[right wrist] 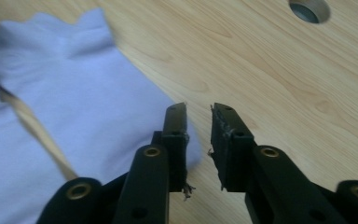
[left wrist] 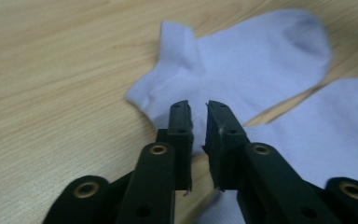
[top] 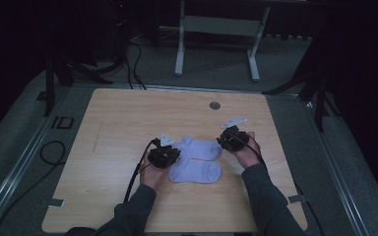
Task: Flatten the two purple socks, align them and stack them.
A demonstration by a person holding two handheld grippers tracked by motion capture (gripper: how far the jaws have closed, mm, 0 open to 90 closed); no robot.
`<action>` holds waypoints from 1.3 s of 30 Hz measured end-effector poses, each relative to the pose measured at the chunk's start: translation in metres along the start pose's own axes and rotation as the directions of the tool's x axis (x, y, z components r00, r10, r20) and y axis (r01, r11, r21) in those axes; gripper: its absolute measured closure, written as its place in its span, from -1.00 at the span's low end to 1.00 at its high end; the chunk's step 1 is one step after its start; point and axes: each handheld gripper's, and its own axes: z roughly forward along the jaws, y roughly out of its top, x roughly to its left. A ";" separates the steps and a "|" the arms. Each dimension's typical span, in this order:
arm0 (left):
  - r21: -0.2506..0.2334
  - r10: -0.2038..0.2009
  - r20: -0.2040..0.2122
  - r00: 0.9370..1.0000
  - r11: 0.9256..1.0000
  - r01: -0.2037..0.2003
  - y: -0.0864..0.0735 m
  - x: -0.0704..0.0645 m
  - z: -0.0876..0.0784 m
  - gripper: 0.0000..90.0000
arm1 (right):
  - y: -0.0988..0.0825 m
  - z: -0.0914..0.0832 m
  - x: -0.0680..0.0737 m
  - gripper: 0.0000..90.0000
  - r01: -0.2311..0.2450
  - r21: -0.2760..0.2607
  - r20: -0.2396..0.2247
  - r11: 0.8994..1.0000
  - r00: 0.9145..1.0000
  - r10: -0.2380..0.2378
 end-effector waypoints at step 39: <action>-0.044 -0.011 0.063 0.998 0.999 0.014 -0.007 0.005 -0.053 0.47 | 0.039 0.035 0.057 0.35 0.045 -0.032 -0.154 0.998 0.987 -0.049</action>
